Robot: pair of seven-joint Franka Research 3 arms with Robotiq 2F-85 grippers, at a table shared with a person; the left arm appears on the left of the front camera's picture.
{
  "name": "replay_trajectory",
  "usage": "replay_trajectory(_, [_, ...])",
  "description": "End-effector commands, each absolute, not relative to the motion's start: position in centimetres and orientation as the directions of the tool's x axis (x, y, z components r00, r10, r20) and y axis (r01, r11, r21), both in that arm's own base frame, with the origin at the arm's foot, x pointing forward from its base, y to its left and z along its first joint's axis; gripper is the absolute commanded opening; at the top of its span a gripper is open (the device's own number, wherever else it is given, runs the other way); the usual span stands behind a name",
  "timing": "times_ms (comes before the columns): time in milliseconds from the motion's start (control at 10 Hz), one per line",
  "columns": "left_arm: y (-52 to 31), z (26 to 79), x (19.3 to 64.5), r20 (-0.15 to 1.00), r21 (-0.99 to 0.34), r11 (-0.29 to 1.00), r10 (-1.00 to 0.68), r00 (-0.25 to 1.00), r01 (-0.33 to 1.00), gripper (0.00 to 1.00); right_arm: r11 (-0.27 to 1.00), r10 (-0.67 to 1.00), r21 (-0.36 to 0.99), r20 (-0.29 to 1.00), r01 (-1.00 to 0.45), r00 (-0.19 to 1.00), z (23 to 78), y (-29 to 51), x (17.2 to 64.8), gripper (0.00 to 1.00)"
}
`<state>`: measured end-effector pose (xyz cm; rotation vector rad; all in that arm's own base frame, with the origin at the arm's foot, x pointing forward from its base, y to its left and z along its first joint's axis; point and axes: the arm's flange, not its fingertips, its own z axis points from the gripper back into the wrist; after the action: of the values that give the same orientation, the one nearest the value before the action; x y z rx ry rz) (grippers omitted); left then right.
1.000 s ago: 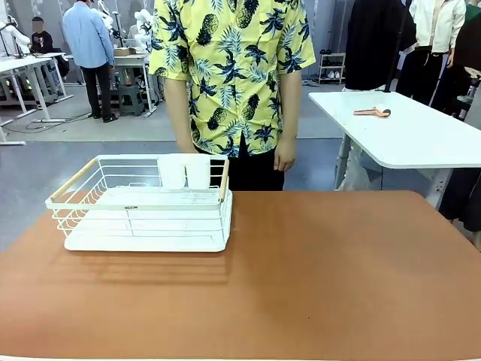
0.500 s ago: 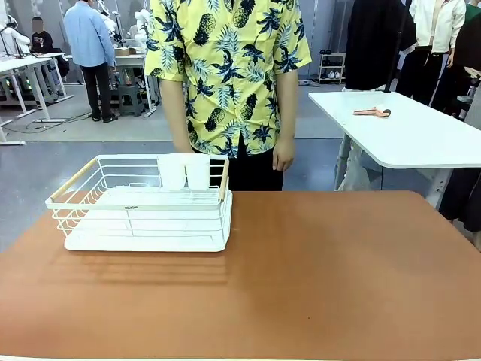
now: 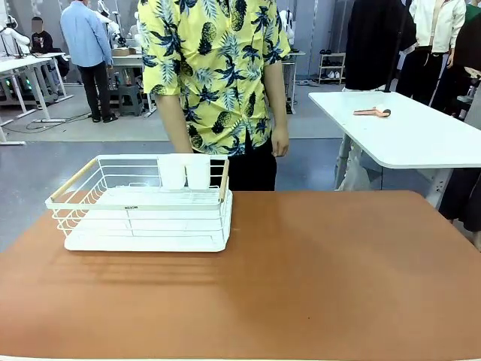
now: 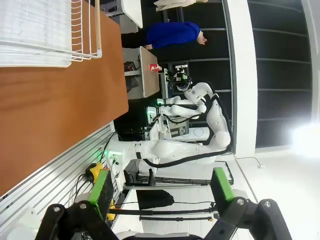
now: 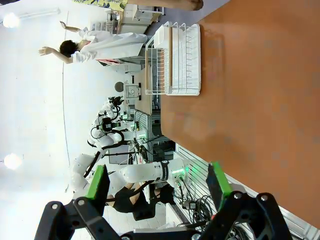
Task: Clean the table.
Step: Pick up the Lint Roller when the human hands it over.
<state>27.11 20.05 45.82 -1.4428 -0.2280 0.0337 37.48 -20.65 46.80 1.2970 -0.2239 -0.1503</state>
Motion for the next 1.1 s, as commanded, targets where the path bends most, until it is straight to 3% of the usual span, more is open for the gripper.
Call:
replay_trajectory(0, [20.2,45.83,26.83,0.139,-0.984,0.129,0.153,0.978,0.119,1.0,0.259,-0.232,0.966,0.085,-0.023,0.969,46.93,-20.6,37.45,1.0])
replay_trajectory(1000, [20.2,45.83,26.83,0.139,-0.984,0.129,0.153,0.978,0.119,1.0,0.259,-0.232,0.966,0.085,-0.023,0.969,46.93,-20.6,37.45,1.0])
